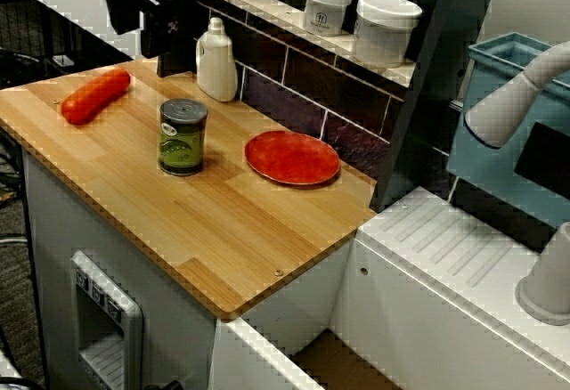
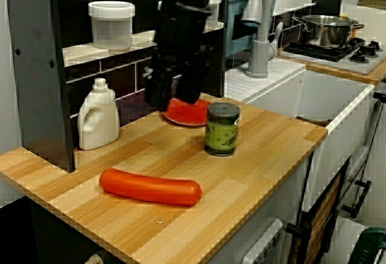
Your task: Push into sink
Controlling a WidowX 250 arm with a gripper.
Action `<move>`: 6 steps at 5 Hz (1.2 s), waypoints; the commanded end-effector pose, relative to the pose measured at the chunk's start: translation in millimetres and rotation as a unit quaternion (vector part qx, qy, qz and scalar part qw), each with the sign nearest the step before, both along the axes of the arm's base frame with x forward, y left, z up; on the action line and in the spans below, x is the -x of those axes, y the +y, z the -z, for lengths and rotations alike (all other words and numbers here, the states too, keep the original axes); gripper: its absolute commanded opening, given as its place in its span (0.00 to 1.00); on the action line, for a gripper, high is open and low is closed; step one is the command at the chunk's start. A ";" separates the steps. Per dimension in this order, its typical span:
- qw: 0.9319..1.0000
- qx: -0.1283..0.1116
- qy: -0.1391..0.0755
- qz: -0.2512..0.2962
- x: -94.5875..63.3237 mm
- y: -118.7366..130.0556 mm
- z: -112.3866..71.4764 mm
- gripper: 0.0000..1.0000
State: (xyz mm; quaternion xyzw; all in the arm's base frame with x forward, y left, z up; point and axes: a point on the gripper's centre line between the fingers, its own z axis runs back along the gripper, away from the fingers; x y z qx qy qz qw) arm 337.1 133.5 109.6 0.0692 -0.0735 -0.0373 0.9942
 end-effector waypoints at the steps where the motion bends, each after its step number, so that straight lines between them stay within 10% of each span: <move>1: 0.998 0.000 0.007 0.056 4.7 18.3 -2.2 1.00; 4: 0.997 0.016 0.007 0.081 42.0 -10.5 -5.0 1.00; 6: 0.998 0.016 -0.005 0.057 33.3 -9.6 -3.4 1.00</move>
